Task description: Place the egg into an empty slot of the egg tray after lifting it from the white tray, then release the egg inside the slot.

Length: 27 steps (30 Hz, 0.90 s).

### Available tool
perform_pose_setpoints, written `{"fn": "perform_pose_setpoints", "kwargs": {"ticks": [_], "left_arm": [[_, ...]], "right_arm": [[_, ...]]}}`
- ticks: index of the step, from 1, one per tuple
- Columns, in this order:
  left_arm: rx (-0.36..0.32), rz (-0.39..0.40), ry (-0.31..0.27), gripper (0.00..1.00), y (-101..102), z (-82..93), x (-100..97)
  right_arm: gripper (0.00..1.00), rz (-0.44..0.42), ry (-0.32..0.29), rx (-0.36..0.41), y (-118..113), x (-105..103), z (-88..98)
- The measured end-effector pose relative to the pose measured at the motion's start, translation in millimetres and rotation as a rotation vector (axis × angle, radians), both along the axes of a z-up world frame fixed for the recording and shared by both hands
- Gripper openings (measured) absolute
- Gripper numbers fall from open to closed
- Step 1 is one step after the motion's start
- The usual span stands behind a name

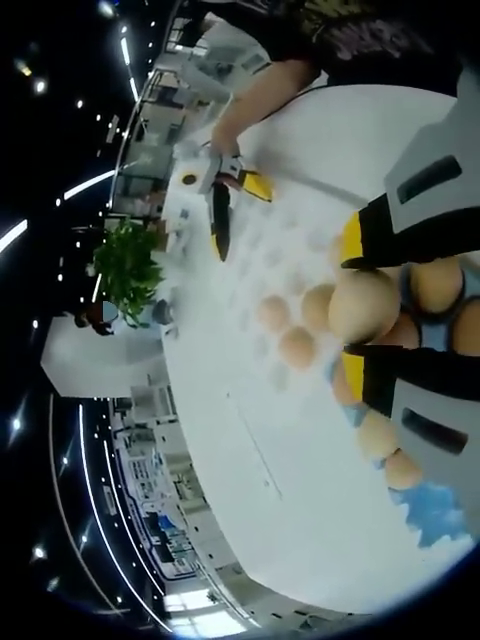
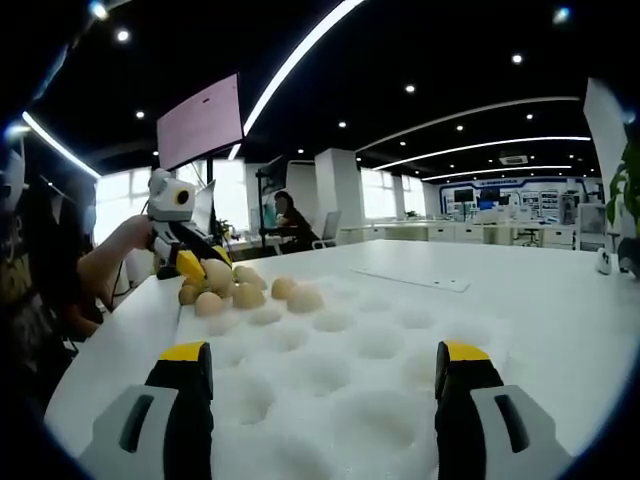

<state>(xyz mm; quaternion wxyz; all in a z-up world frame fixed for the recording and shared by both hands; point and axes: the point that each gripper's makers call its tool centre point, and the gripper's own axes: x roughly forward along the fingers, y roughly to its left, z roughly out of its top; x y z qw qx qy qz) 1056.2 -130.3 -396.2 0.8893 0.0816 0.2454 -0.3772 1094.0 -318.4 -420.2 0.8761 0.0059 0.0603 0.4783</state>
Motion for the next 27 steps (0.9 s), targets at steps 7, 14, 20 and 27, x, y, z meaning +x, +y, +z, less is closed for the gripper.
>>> {"fn": "perform_pose_setpoints", "kwargs": {"ticks": [7, 14, 20, 27], "left_arm": [[-0.014, 0.03, -0.017, 0.3, 9.9, 9.3, -0.9], [-0.004, 0.062, -0.02, 0.3, 36.3, 9.3, 11.8], [0.0, 0.085, -0.022, 0.3, 52.6, 10.2, 15.0], [0.002, 0.12, -0.02, 0.3, 70.5, 8.8, 16.8]], "right_arm": [[0.96, 0.0, 0.0, 0.002, 0.0, -0.3, -0.1], [0.96, -0.001, 0.0, 0.002, -0.2, -0.5, -0.2], [0.96, -0.001, 0.0, 0.004, -0.2, -0.8, -0.1], [0.96, -0.002, -0.002, 0.009, 0.2, 0.0, 0.3]]}}
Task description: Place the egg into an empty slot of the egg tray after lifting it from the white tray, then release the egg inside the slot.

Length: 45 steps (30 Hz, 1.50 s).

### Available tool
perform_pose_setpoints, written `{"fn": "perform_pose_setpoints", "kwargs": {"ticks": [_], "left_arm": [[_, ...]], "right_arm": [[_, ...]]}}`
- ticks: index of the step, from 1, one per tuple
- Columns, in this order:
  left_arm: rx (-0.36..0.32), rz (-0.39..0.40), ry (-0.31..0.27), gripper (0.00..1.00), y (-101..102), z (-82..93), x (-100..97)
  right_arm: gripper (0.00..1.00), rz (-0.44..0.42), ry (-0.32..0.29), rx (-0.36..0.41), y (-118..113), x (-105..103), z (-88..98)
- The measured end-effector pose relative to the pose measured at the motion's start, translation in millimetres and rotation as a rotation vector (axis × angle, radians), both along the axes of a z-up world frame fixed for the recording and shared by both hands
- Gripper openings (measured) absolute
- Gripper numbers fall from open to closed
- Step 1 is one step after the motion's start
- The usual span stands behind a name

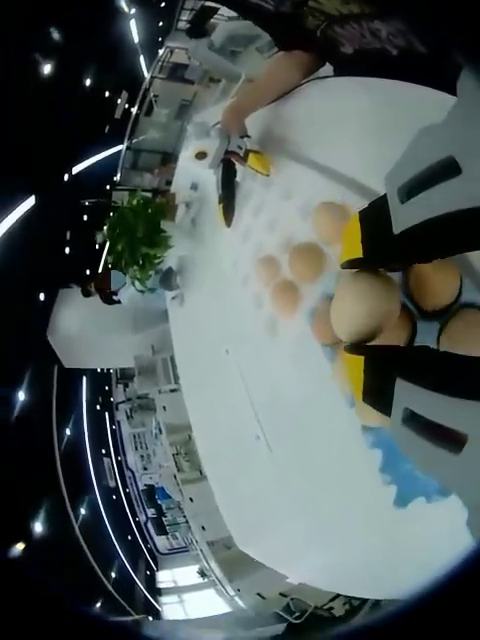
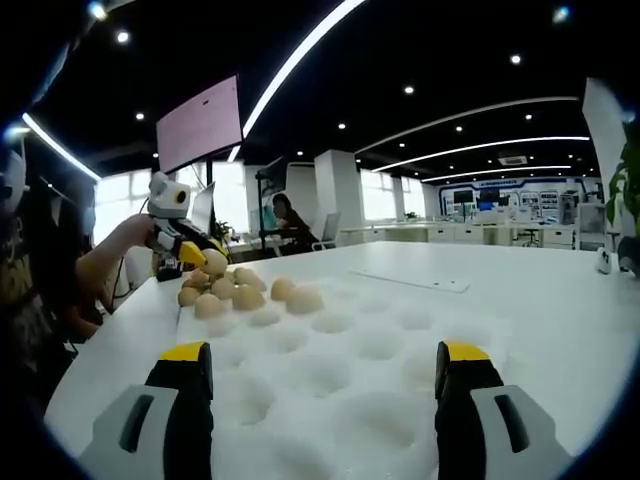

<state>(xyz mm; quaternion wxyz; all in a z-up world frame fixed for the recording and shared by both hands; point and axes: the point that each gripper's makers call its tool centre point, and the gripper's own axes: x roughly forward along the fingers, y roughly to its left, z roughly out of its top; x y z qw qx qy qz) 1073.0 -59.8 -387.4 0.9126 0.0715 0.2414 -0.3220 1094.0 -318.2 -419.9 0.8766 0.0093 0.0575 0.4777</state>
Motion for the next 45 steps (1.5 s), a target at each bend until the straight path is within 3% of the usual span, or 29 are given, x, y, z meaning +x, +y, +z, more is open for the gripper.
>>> {"fn": "perform_pose_setpoints", "kwargs": {"ticks": [12, 29, 37, 40, 42, 45], "left_arm": [[0.003, 0.082, 0.009, 0.3, 39.1, -1.1, -4.6], [-0.008, 0.151, 0.007, 0.29, 68.7, 3.5, -1.4], [0.0, 0.177, 0.038, 0.26, 85.4, -4.6, 4.6], [0.001, 0.18, 0.048, 0.19, 88.2, -11.5, 6.4], [-0.03, 0.176, 0.089, 0.18, 86.3, -16.6, 3.4], [-0.001, 0.18, 0.116, 0.2, 89.1, -30.0, 1.5]], "right_arm": [[0.96, 0.0, -0.002, 0.007, 0.6, 1.2, 1.1], [0.96, 0.0, -0.003, 0.012, 1.1, 1.9, 2.2], [0.96, 0.0, -0.003, 0.011, 1.7, 2.0, 1.8], [0.96, 0.0, -0.003, 0.011, 2.0, 2.0, 1.6], [0.96, 0.0, -0.003, 0.011, 2.2, 2.1, 1.6], [0.96, 0.0, -0.003, 0.011, 2.4, 2.2, 1.4]]}}
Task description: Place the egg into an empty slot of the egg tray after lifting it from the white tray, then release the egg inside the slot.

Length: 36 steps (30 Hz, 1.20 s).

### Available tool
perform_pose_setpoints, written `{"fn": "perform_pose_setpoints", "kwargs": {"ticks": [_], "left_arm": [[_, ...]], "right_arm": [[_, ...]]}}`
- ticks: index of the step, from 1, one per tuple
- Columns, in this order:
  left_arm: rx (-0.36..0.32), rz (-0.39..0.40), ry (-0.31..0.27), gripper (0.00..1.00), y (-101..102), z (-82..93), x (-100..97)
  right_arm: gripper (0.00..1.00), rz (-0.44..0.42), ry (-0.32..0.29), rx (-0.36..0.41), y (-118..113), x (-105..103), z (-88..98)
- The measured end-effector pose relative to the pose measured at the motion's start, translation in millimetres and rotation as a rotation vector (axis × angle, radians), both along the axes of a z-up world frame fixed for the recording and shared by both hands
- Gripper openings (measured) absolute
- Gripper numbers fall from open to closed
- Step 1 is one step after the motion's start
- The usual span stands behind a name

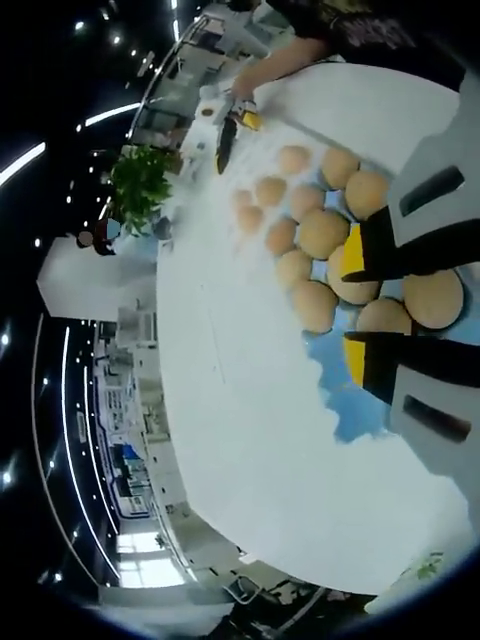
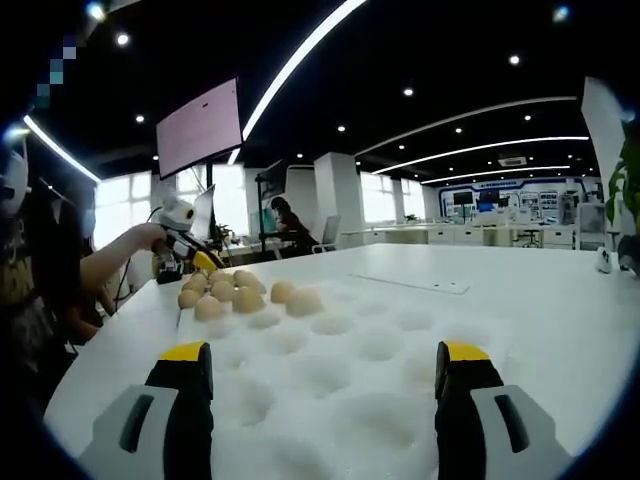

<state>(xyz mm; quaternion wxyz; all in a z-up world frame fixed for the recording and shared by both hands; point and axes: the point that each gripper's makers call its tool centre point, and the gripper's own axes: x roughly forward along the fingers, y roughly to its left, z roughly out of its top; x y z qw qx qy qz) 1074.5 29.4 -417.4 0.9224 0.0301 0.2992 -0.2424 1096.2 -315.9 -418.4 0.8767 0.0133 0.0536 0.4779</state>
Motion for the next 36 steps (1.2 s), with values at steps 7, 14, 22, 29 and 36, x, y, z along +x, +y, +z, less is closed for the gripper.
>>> {"fn": "perform_pose_setpoints", "kwargs": {"ticks": [7, 14, 22, 29, 36], "left_arm": [[-0.02, 0.025, -0.03, 0.2, 5.5, -0.7, 9.2], [0.029, -0.044, -0.223, 0.3, -7.1, 39.7, 21.7], [0.053, -0.117, -0.325, 0.43, -28.4, 74.2, 24.7], [0.089, -0.201, -0.32, 0.54, -56.6, 82.6, 26.3], [0.11, -0.292, -0.317, 0.59, -87.4, 87.3, 27.9]], "right_arm": [[0.96, 0.0, 0.0, 0.0, 0.3, 0.5, -0.2], [0.96, 0.0, 0.0, 0.0, 0.2, 0.9, -0.1], [0.96, 0.0, 0.0, -0.004, 0.6, 0.9, -0.4], [0.96, -0.001, 0.0, -0.007, 0.7, 0.7, -0.6], [0.96, -0.001, 0.001, -0.009, 0.7, 0.4, -1.1]]}}
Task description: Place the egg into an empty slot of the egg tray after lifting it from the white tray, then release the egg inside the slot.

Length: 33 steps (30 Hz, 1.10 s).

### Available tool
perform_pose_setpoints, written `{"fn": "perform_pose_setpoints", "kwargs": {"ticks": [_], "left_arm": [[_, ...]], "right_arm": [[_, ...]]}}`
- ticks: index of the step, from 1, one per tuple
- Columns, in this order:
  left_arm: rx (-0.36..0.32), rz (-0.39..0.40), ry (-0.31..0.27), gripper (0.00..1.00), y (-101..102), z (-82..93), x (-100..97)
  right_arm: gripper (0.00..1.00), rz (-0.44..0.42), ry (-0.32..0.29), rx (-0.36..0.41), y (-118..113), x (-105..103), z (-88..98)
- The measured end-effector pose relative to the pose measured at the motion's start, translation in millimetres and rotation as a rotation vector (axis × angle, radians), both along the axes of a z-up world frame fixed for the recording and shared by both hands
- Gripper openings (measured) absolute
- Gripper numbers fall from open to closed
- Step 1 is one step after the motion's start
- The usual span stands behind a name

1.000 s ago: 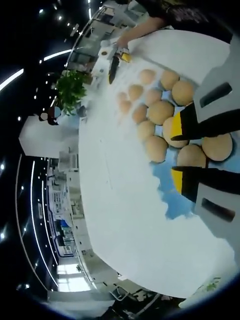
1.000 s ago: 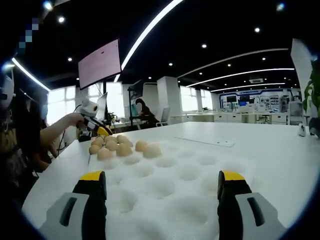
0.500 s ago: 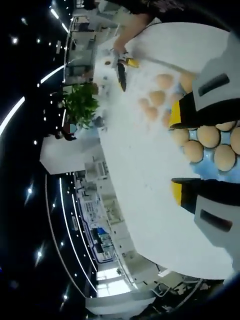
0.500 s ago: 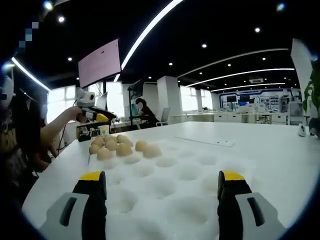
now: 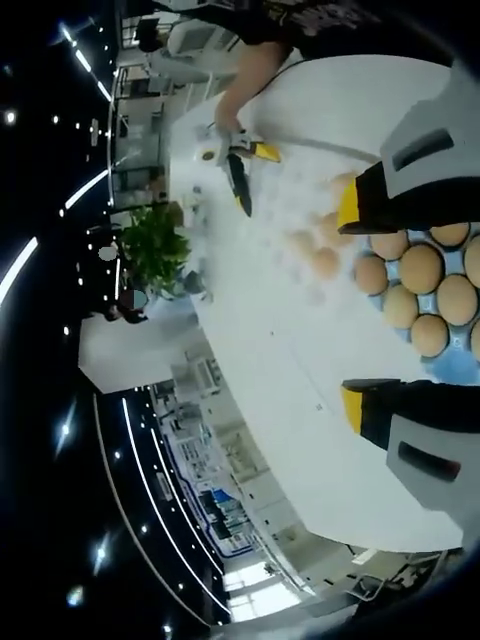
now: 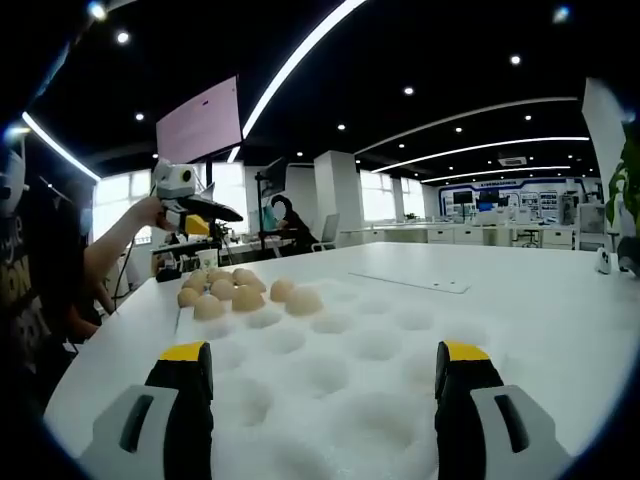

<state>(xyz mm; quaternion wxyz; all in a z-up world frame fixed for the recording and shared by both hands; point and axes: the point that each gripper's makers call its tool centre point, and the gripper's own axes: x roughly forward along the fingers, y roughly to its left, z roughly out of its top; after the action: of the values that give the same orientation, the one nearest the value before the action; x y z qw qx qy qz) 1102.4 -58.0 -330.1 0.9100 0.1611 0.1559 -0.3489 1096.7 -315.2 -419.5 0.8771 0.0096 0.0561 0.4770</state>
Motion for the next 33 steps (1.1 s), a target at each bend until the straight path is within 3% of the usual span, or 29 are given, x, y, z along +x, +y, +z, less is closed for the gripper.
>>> {"fn": "perform_pose_setpoints", "kwargs": {"ticks": [8, 15, 33], "left_arm": [[0.038, -0.086, -0.015, 0.6, -37.7, 4.1, 4.6], [0.074, -0.13, -0.011, 0.6, -55.7, 6.0, 7.8], [0.093, -0.254, 0.055, 0.58, -124.9, -19.5, 29.7]], "right_arm": [[0.96, 0.001, 0.0, 0.001, -0.5, -0.3, 0.1], [0.96, 0.002, -0.001, 0.004, -1.0, -0.5, 0.3], [0.96, 0.003, -0.001, 0.006, -2.0, -1.0, 0.6]]}}
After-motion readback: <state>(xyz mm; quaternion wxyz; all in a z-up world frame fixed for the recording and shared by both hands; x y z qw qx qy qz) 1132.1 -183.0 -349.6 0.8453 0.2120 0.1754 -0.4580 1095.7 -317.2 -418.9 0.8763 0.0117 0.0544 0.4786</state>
